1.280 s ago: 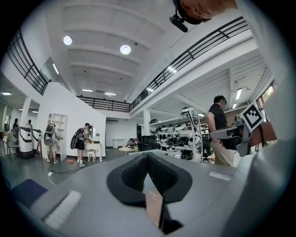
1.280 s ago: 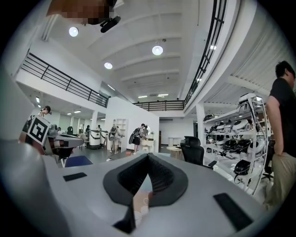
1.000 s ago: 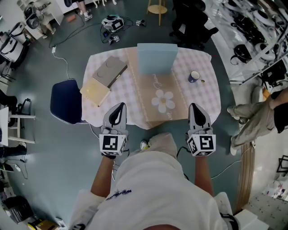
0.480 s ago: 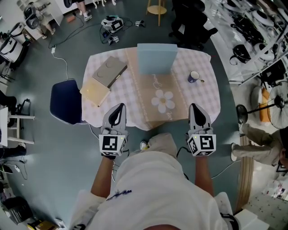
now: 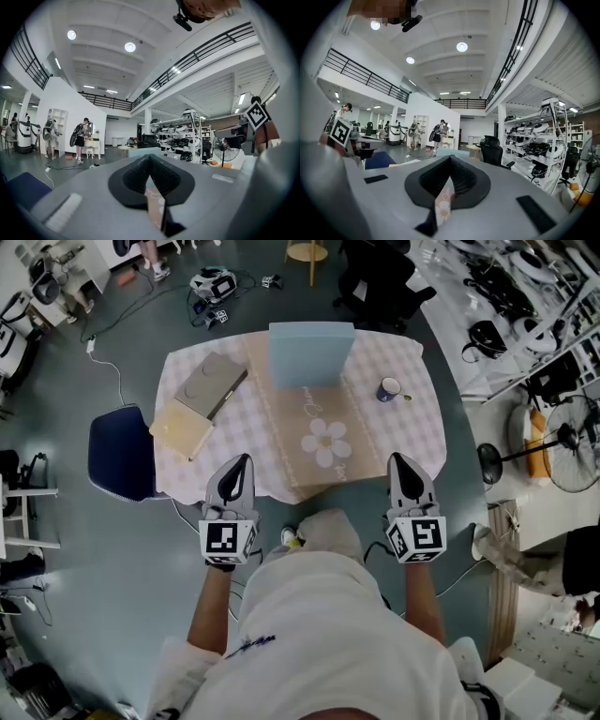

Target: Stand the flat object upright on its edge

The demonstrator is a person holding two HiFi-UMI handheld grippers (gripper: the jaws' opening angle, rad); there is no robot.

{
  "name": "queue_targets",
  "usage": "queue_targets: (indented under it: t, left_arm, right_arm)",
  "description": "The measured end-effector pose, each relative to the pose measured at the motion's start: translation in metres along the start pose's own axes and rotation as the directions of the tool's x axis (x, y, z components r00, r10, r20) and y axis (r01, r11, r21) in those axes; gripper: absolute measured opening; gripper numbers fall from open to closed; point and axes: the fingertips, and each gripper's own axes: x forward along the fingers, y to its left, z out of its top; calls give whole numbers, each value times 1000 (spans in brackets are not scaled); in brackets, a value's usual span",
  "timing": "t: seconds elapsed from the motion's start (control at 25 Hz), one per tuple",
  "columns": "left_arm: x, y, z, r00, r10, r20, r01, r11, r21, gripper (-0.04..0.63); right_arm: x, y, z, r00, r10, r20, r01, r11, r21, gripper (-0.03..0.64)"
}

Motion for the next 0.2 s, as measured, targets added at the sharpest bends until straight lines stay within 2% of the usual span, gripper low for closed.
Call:
queue_targets:
  t: [0.2]
  left_arm:
    - [0,3,-2,1000,2,-1,-2,1000,-18,2]
  right_arm:
    - [3,-3,4,1000,0,-18,0,1000,-13,3]
